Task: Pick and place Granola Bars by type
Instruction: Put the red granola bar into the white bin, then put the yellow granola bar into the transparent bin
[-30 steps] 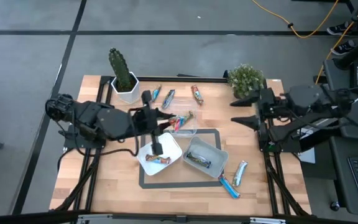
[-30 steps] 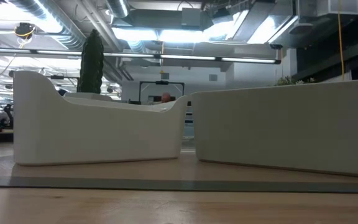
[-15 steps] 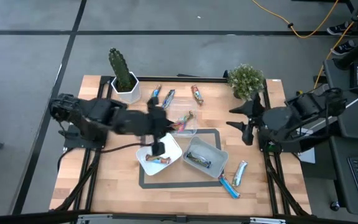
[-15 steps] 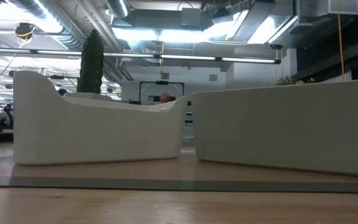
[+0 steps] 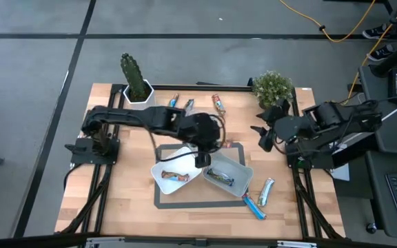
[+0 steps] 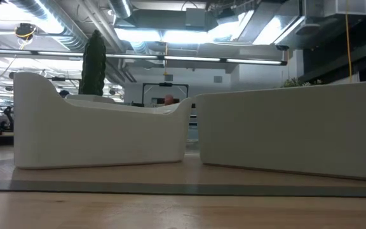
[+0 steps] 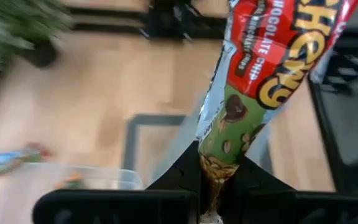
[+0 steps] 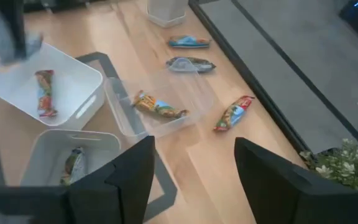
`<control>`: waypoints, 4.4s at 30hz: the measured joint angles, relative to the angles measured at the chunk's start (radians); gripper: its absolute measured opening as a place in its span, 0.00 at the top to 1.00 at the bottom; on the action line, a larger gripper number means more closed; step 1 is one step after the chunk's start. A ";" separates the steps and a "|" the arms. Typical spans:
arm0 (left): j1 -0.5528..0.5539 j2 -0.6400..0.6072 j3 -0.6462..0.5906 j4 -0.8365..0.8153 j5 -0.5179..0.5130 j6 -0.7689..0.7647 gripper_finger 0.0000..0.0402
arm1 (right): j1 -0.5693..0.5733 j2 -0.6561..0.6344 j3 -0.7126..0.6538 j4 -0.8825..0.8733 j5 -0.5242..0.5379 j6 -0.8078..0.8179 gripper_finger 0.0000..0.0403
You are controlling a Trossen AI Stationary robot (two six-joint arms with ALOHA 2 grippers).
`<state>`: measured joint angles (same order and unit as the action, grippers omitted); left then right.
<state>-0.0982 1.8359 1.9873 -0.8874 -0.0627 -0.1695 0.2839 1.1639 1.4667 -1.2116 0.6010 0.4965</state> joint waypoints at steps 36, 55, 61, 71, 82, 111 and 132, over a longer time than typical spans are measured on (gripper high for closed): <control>-0.151 0.056 -0.357 -0.339 0.026 -0.465 0.93 | -0.088 -0.004 -0.150 0.124 -0.019 -0.158 0.45; -0.164 0.010 -0.365 -0.403 -0.153 -0.517 0.50 | -0.025 -0.026 -0.276 -0.107 -0.343 0.354 0.45; -0.164 -0.049 -0.365 -0.427 -0.277 -0.517 0.51 | 0.127 -0.047 -0.527 -0.047 -0.455 0.732 0.45; -0.164 -0.099 -0.365 -0.456 -0.366 -0.449 0.51 | 0.410 -0.046 -0.830 0.330 -0.589 1.327 0.45; -0.160 -0.099 -0.365 -0.456 -0.384 -0.391 0.51 | 0.542 -0.028 -0.888 0.458 -0.542 1.590 0.30; -0.142 -0.099 -0.365 -0.416 -0.383 -0.448 0.52 | 0.471 0.145 -0.888 0.618 -0.577 1.326 0.92; -0.161 -0.100 -0.295 -0.414 -0.435 -0.473 0.52 | 0.471 -0.121 -0.231 0.086 0.217 0.579 0.92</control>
<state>-0.2591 1.7363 1.6927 -1.3015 -0.4979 -0.6427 0.7551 1.0426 1.2359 -1.1251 0.8179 1.0755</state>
